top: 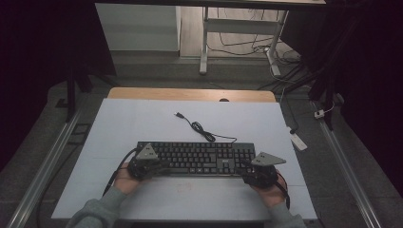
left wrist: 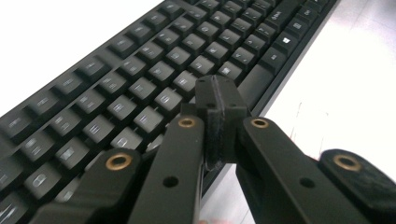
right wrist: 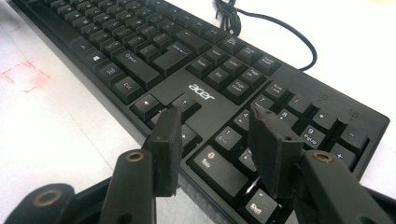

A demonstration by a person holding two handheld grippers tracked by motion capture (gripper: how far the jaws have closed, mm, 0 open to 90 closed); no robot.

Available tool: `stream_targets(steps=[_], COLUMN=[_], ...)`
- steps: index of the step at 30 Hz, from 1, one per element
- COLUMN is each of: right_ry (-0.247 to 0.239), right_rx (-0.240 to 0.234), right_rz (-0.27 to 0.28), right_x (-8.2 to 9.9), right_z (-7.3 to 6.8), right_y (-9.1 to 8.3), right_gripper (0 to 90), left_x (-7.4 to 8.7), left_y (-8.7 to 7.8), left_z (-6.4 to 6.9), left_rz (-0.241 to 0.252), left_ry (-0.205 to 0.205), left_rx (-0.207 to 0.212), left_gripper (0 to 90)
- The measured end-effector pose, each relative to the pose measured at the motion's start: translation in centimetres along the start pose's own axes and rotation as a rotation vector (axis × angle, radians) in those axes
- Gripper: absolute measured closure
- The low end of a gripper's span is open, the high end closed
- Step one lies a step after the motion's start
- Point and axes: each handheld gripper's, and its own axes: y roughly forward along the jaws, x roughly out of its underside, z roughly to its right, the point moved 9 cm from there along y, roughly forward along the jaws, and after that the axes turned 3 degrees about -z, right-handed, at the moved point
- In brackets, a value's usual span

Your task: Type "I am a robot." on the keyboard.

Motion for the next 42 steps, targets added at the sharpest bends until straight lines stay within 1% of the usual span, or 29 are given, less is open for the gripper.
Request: stream_targets(steps=[1, 4, 5, 9, 10, 12, 14, 22, 27, 37, 38, 40, 42], right_ry=[-0.003, -0.002, -0.001, -0.003, -0.002, -0.005, -0.007, -0.008, -0.006, -0.006, -0.006, -0.005, -0.005], right_rx=[0.009, 0.009, 0.0, 0.011, 0.0, 0.011, 0.002, 0.001, 0.0, -0.001, -0.003, -0.002, -0.002], right_rz=[-0.004, -0.006, -0.002, -0.009, -0.007, -0.014, -0.016, -0.014, -0.016, -0.021, -0.02, -0.019, -0.019], right_x=[0.0, 0.1, 0.1, 0.2, 0.1, 0.2, 0.2, 0.2, 0.3, 0.3, 0.3, 0.3, 0.3], right_z=[0.1, 0.1, 0.1, 0.2, 0.1, 0.1, 0.0, 0.1, 0.1, 0.1, 0.1, 0.1, 0.1], right_y=[0.0, 0.0, 0.0, 0.1, 0.2, 0.2, 0.2, 0.2, 0.3, 0.3, 0.3, 0.3, 0.3], right_gripper=[55.1, 55.1, 55.1, 55.1, 55.1, 55.1, 55.1, 55.1, 55.1, 55.0, 54.9, 54.9, 54.9], left_x=[-0.1, -0.1, -0.1, 0.0, 0.0, 0.0, 0.1, 0.3, 0.4, 0.6, 0.8, 0.7, 0.7], left_y=[0.2, 0.6, 0.7, 0.8, 0.8, 0.9, 1.0, 1.6, 1.8, 2.1, 2.2, 2.3, 2.2], left_z=[0.1, 0.3, 0.4, 0.6, 0.6, 0.7, 0.8, 1.0, 1.0, 0.9, 0.8, 0.8, 0.8], left_rz=[-0.004, -0.018, -0.02, -0.022, -0.021, -0.025, -0.031, -0.05, -0.058, -0.066, -0.078, -0.071, -0.072], left_ry=[0.001, 0.008, 0.01, 0.01, 0.01, 0.012, 0.015, 0.022, 0.028, 0.026, 0.029, 0.023, 0.025], left_rx=[0.004, 0.014, 0.019, 0.024, 0.025, 0.028, 0.03, 0.036, 0.035, 0.029, 0.022, 0.025, 0.018], left_gripper=[88.9, 89.0, 88.9, 88.9, 89.0, 88.9, 88.9, 88.9, 88.9, 89.0, 89.0, 89.0, 89.0])
